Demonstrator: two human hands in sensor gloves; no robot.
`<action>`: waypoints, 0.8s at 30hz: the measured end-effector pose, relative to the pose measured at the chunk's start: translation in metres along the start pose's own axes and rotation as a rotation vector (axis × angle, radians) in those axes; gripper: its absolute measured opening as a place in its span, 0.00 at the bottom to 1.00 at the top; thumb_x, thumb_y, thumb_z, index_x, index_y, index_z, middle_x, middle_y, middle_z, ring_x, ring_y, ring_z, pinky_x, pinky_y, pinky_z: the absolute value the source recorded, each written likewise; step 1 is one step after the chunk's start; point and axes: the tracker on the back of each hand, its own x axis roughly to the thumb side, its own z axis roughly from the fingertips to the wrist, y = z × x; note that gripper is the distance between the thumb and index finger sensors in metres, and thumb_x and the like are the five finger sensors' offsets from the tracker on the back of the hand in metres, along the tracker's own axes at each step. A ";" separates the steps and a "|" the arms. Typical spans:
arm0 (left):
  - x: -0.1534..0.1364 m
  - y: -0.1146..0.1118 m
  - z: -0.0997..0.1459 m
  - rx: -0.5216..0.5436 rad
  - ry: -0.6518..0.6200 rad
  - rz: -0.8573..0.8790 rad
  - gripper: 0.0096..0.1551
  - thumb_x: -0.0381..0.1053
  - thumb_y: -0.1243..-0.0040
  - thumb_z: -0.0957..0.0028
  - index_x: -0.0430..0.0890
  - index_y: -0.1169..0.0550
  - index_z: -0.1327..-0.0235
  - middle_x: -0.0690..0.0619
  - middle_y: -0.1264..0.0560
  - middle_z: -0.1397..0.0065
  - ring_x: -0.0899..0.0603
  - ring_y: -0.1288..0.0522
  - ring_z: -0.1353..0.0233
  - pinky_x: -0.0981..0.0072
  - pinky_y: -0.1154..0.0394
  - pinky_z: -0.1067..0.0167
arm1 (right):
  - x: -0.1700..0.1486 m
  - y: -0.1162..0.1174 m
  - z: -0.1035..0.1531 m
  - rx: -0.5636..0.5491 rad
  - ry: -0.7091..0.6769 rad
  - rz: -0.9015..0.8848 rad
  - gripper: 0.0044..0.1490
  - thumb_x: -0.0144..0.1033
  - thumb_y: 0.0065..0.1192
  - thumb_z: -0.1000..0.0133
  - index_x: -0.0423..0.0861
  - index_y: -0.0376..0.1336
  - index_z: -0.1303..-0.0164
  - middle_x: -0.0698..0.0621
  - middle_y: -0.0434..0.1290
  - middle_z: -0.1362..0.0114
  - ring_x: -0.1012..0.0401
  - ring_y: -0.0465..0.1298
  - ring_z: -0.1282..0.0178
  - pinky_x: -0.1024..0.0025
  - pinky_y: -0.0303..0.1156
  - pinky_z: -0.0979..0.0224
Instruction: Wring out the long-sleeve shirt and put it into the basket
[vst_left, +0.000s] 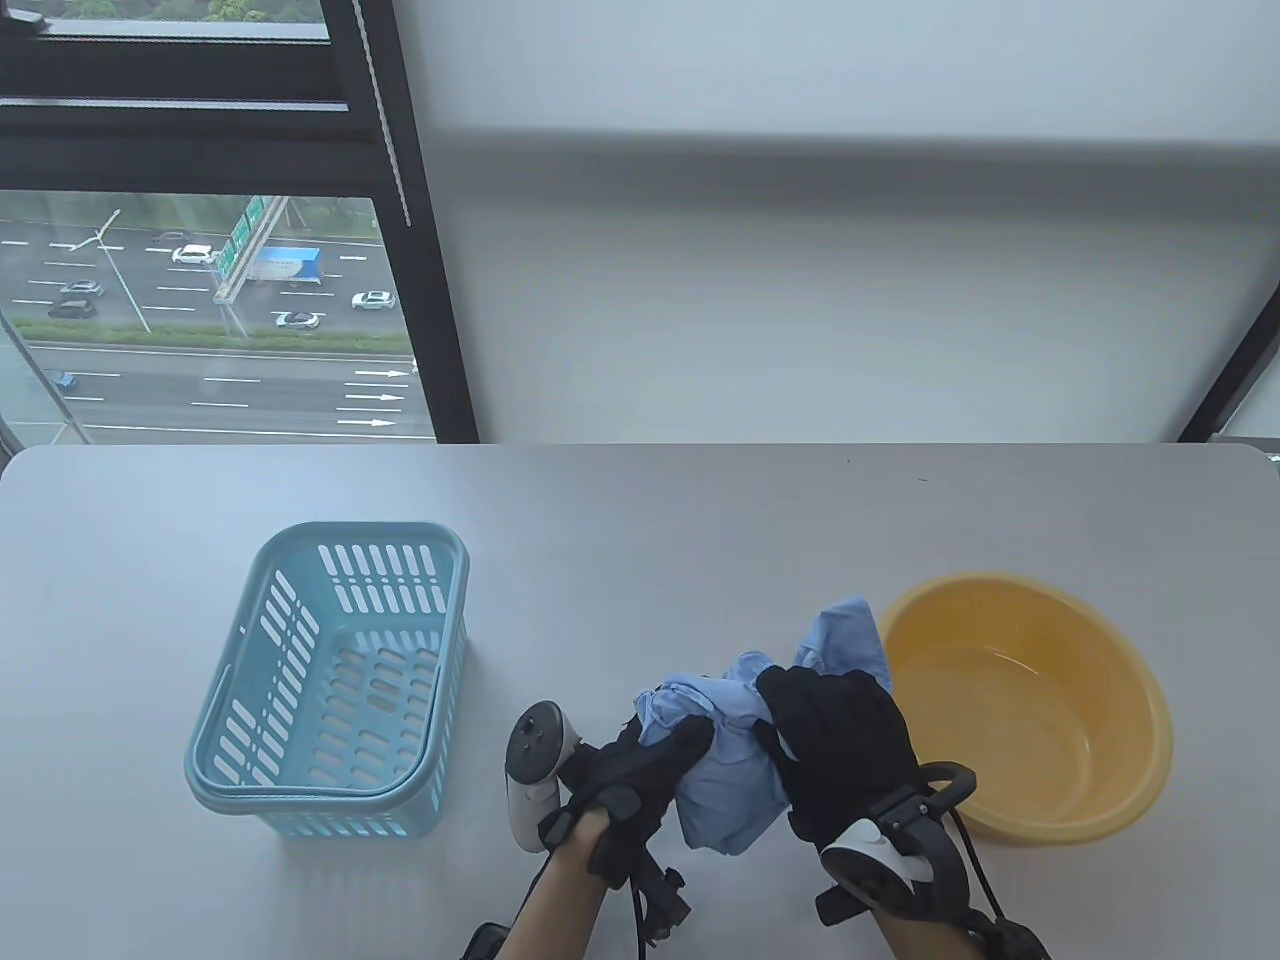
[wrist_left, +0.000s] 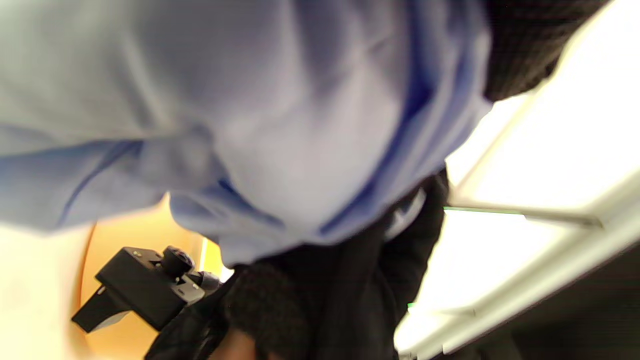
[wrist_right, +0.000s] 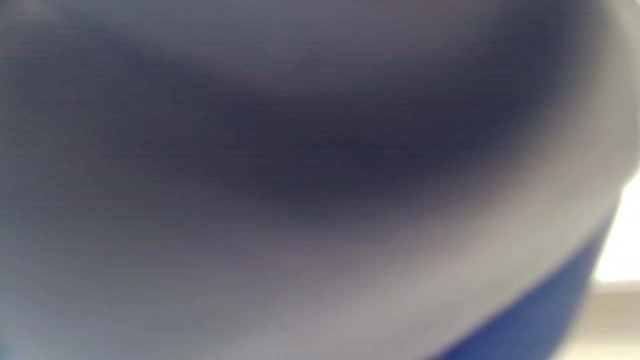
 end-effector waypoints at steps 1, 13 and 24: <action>0.006 -0.002 0.000 -0.015 -0.004 -0.061 0.62 0.79 0.32 0.44 0.43 0.47 0.17 0.45 0.29 0.26 0.37 0.23 0.33 0.39 0.30 0.33 | -0.001 -0.001 0.000 -0.009 0.002 -0.009 0.30 0.54 0.51 0.32 0.54 0.59 0.22 0.54 0.72 0.28 0.54 0.76 0.38 0.49 0.68 0.26; 0.053 -0.002 0.017 0.346 -0.213 -0.489 0.45 0.63 0.18 0.48 0.45 0.31 0.28 0.50 0.18 0.39 0.43 0.14 0.48 0.48 0.18 0.46 | 0.002 -0.002 -0.001 -0.002 0.031 -0.068 0.39 0.61 0.50 0.33 0.53 0.49 0.15 0.49 0.63 0.18 0.49 0.74 0.30 0.47 0.65 0.23; 0.106 0.021 0.049 0.662 -0.410 -0.691 0.44 0.63 0.20 0.46 0.46 0.31 0.27 0.50 0.19 0.39 0.43 0.14 0.47 0.48 0.19 0.46 | -0.002 -0.001 0.002 -0.011 0.022 -0.093 0.51 0.69 0.41 0.33 0.53 0.30 0.12 0.43 0.37 0.10 0.37 0.52 0.16 0.39 0.48 0.18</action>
